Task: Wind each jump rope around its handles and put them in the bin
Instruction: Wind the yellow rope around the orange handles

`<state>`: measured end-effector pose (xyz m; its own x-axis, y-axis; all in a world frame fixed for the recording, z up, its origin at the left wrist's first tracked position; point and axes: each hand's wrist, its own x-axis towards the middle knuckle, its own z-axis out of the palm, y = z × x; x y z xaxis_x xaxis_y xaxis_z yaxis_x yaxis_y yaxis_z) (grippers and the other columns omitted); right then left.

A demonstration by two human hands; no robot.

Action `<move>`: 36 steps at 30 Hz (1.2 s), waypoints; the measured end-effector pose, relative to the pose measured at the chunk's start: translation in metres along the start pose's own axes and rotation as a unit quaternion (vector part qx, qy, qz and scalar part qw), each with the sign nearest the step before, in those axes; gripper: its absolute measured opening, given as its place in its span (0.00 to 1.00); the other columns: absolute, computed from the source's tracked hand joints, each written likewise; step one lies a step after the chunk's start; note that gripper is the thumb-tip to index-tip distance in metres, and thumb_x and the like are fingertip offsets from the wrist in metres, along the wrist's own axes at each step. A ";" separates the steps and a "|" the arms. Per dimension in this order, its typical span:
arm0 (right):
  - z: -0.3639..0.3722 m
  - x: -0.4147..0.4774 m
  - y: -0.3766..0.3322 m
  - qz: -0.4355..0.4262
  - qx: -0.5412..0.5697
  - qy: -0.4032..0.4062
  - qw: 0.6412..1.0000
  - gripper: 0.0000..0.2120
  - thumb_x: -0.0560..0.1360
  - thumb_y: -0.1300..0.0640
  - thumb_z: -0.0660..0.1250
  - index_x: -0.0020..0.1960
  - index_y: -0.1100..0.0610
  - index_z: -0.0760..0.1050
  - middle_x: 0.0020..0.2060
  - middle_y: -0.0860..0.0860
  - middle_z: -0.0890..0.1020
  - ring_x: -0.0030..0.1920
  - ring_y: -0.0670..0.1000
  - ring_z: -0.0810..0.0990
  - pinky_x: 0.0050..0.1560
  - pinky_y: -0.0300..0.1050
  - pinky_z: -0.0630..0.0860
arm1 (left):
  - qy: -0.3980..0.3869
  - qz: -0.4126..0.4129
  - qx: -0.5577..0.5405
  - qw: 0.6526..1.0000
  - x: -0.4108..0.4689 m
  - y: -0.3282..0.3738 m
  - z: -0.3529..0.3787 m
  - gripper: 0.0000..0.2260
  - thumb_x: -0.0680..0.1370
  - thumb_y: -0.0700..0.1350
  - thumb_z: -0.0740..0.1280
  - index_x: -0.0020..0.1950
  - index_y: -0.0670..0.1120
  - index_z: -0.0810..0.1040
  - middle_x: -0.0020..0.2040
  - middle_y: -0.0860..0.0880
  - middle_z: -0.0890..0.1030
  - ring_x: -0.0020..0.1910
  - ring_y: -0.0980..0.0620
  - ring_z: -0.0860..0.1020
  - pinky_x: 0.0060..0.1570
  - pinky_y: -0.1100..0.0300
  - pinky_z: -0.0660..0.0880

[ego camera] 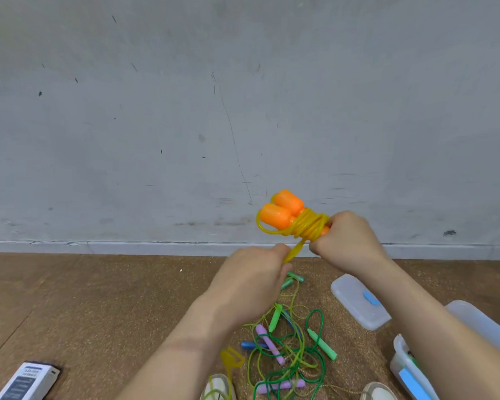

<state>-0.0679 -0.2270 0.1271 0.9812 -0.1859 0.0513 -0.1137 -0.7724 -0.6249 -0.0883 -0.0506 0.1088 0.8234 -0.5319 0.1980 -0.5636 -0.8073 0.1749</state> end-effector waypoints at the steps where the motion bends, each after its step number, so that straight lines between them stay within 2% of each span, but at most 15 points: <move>1: 0.002 0.000 0.000 -0.009 -0.031 0.008 0.999 0.13 0.64 0.62 0.69 0.27 0.57 0.65 0.24 0.53 0.70 0.31 0.58 0.70 0.26 0.42 0.59 | 0.022 0.010 0.039 0.999 -0.001 0.003 -0.002 0.10 0.82 0.51 0.55 0.58 0.48 0.70 0.44 0.44 0.80 0.44 0.39 0.77 0.36 0.52 0.67; 3: 0.007 -0.001 -0.002 -0.030 -0.067 0.020 0.997 0.12 0.65 0.62 0.68 0.28 0.58 0.65 0.25 0.54 0.71 0.31 0.59 0.70 0.26 0.42 0.61 | 0.045 0.008 0.097 0.994 -0.001 0.004 -0.006 0.10 0.82 0.51 0.55 0.56 0.48 0.70 0.45 0.44 0.80 0.45 0.38 0.77 0.35 0.53 0.63; 5: 0.011 -0.001 -0.003 -0.036 -0.094 0.016 0.995 0.12 0.66 0.61 0.67 0.28 0.58 0.65 0.26 0.54 0.71 0.30 0.58 0.70 0.27 0.42 0.62 | 0.055 0.006 0.107 0.993 -0.001 0.002 -0.009 0.08 0.81 0.50 0.57 0.51 0.47 0.72 0.45 0.45 0.79 0.44 0.39 0.77 0.34 0.53 0.63; 9: 0.013 -0.001 -0.003 -0.045 -0.164 -0.019 0.985 0.13 0.70 0.59 0.65 0.30 0.56 0.65 0.28 0.52 0.69 0.34 0.59 0.71 0.35 0.44 0.65 | 0.064 0.042 0.091 0.993 0.001 0.001 -0.003 0.01 0.72 0.42 0.68 0.41 0.46 0.77 0.38 0.45 0.77 0.35 0.39 0.77 0.29 0.51 0.72; 11: 0.015 -0.005 -0.006 -0.065 -0.214 -0.036 0.974 0.13 0.71 0.59 0.64 0.32 0.55 0.63 0.31 0.53 0.70 0.40 0.60 0.76 0.38 0.45 0.67 | 0.068 0.057 0.084 0.993 0.001 0.000 -0.005 0.02 0.73 0.43 0.68 0.42 0.45 0.78 0.39 0.45 0.78 0.38 0.39 0.78 0.33 0.50 0.74; 13: 0.019 -0.012 -0.011 -0.099 -0.262 -0.051 0.959 0.11 0.72 0.58 0.63 0.34 0.55 0.64 0.40 0.56 0.78 0.48 0.61 0.80 0.40 0.46 0.69 | 0.063 0.061 0.057 0.994 0.000 -0.001 -0.013 0.06 0.75 0.47 0.68 0.48 0.47 0.80 0.43 0.46 0.81 0.44 0.41 0.78 0.41 0.49 0.74; 14: 0.022 -0.015 -0.013 -0.120 -0.279 -0.057 0.951 0.07 0.73 0.57 0.63 0.37 0.56 0.68 0.45 0.57 0.80 0.51 0.61 0.80 0.42 0.47 0.71 | 0.055 0.052 0.035 0.997 0.000 -0.004 -0.016 0.07 0.74 0.50 0.69 0.49 0.48 0.80 0.44 0.47 0.82 0.46 0.44 0.78 0.43 0.52 0.74; 16: 0.028 -0.024 -0.017 -0.162 -0.310 -0.064 0.934 0.04 0.74 0.57 0.63 0.47 0.57 0.74 0.51 0.57 0.80 0.54 0.61 0.80 0.46 0.48 0.74 | 0.006 0.000 -0.024 1.000 -0.002 -0.010 -0.027 0.10 0.70 0.55 0.73 0.46 0.51 0.79 0.41 0.51 0.81 0.43 0.49 0.77 0.42 0.56 0.72; 20: 0.035 -0.036 -0.023 -0.259 -0.354 -0.060 0.896 0.07 0.75 0.58 0.62 0.52 0.55 0.75 0.52 0.55 0.80 0.55 0.60 0.79 0.46 0.47 0.73 | -0.046 -0.080 -0.079 0.993 -0.008 -0.023 -0.039 0.20 0.58 0.61 0.79 0.36 0.52 0.74 0.31 0.52 0.77 0.32 0.55 0.72 0.34 0.58 0.69; 24: 0.030 -0.041 -0.027 -0.348 -0.369 -0.084 0.858 0.08 0.75 0.59 0.61 0.52 0.53 0.75 0.50 0.53 0.79 0.53 0.59 0.79 0.40 0.45 0.64 | -0.056 -0.098 -0.146 0.983 -0.011 -0.026 -0.037 0.23 0.54 0.61 0.80 0.38 0.49 0.77 0.30 0.53 0.74 0.28 0.57 0.68 0.31 0.58 0.66; 26: 0.029 -0.042 -0.028 -0.383 -0.344 -0.101 0.852 0.07 0.74 0.57 0.61 0.51 0.51 0.74 0.48 0.51 0.80 0.52 0.57 0.79 0.39 0.45 0.64 | -0.068 -0.103 -0.232 0.965 -0.011 -0.030 -0.034 0.23 0.55 0.57 0.82 0.36 0.45 0.77 0.29 0.51 0.73 0.28 0.56 0.67 0.31 0.58 0.64; 29: 0.026 -0.038 -0.024 -0.392 -0.242 -0.121 0.879 0.08 0.71 0.56 0.63 0.49 0.49 0.73 0.44 0.51 0.81 0.47 0.58 0.79 0.38 0.47 0.68 | -0.090 -0.102 -0.387 0.912 -0.010 -0.039 -0.031 0.19 0.57 0.57 0.79 0.32 0.46 0.75 0.27 0.48 0.68 0.29 0.52 0.64 0.30 0.59 0.59; 32: 0.022 -0.038 -0.022 -0.382 -0.121 -0.158 0.903 0.07 0.67 0.61 0.66 0.41 0.50 0.74 0.34 0.51 0.79 0.37 0.55 0.76 0.36 0.48 0.71 | -0.120 -0.096 -0.481 0.863 -0.009 -0.042 -0.034 0.15 0.65 0.56 0.74 0.28 0.50 0.74 0.24 0.54 0.67 0.24 0.58 0.62 0.26 0.66 0.59; 34: 0.015 -0.039 -0.022 -0.347 0.013 -0.195 0.917 0.12 0.66 0.66 0.69 0.33 0.51 0.71 0.27 0.48 0.74 0.29 0.47 0.71 0.31 0.44 0.68 | -0.131 -0.107 -0.529 0.832 -0.010 -0.046 -0.036 0.16 0.70 0.52 0.73 0.24 0.51 0.76 0.22 0.58 0.69 0.22 0.62 0.64 0.25 0.69 0.61; 36: 0.007 -0.037 -0.022 -0.261 0.187 -0.191 0.928 0.18 0.65 0.72 0.71 0.29 0.52 0.69 0.24 0.44 0.69 0.27 0.42 0.66 0.27 0.37 0.64 | -0.127 -0.140 -0.561 0.806 -0.012 -0.049 -0.033 0.13 0.67 0.51 0.74 0.24 0.50 0.77 0.20 0.56 0.68 0.21 0.60 0.62 0.24 0.66 0.57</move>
<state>-0.1005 -0.1988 0.1339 0.8791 0.4377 0.1886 0.3848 -0.4185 -0.8227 -0.0727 0.0033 0.1300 0.8356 -0.5190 -0.1802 0.0585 -0.2420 0.9685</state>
